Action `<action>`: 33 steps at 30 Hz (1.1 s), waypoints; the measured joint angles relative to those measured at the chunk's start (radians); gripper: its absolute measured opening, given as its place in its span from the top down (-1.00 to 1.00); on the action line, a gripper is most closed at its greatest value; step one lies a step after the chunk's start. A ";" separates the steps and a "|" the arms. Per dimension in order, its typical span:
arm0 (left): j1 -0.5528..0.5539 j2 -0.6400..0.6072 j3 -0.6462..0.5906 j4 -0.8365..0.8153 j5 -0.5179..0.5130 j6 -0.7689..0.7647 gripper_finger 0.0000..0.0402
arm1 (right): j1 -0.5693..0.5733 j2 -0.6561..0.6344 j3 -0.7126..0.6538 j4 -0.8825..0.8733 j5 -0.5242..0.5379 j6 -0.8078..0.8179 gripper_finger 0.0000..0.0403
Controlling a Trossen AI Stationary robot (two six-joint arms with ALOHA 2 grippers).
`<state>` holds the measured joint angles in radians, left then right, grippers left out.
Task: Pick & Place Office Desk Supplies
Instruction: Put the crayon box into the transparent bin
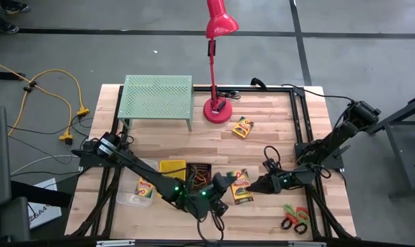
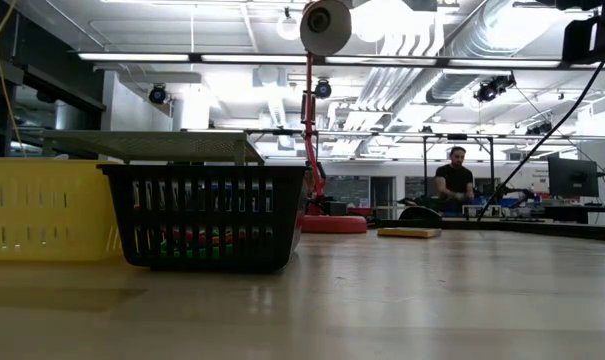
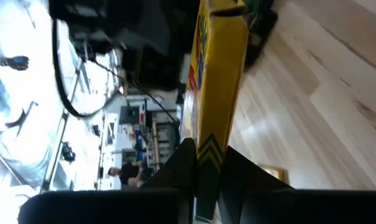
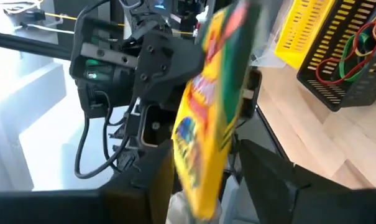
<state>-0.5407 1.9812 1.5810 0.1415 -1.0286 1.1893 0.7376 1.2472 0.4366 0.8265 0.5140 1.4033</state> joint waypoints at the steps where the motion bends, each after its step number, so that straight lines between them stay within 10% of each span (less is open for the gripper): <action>1: 0.000 0.000 0.000 -0.026 -0.009 -0.024 0.87 | 0.000 0.000 0.000 0.000 0.000 -0.008 0.13; 10: -0.014 -0.031 0.001 -0.416 -0.114 -0.365 0.87 | 0.000 0.000 0.000 -0.087 -0.015 -0.024 0.12; 22: -0.077 -0.179 0.000 -1.221 -0.158 -1.343 0.87 | -0.064 0.000 0.000 -0.349 0.086 -0.094 0.10; 33: -0.133 -0.218 -0.002 -1.712 0.185 -2.200 0.85 | -0.188 0.000 0.000 -0.355 0.059 -0.240 0.10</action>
<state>-0.6736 1.7629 1.5792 -1.5709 -0.8437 -1.0108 0.5494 1.2469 0.4366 0.4719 0.5726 1.1637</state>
